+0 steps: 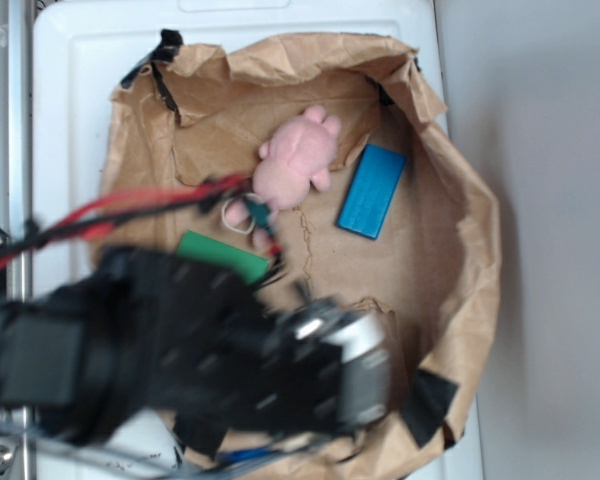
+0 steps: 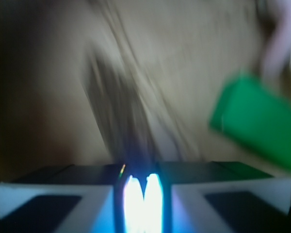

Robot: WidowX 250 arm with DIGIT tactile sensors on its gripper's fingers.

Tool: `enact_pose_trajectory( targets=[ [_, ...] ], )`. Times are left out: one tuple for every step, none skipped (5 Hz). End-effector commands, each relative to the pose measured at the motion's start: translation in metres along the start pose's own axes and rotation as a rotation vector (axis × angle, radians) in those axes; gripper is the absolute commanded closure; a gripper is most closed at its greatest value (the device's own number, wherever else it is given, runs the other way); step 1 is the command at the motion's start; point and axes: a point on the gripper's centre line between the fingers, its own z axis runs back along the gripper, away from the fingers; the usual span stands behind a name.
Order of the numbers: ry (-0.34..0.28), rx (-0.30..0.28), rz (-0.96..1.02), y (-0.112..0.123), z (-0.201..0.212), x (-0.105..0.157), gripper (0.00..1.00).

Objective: Grab the wood chip.

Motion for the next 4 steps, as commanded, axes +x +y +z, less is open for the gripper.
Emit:
enact_pose_trajectory(
  targets=[
    [0.002,-0.006,-0.003,0.003,0.066,0.053,1.0],
    [-0.017,-0.04,-0.048,0.01,0.075,0.053,0.0],
    [-0.078,-0.102,-0.127,0.024,0.066,0.044,0.0],
    [-0.13,-0.112,-0.204,0.037,0.049,0.037,0.0]
  ],
)
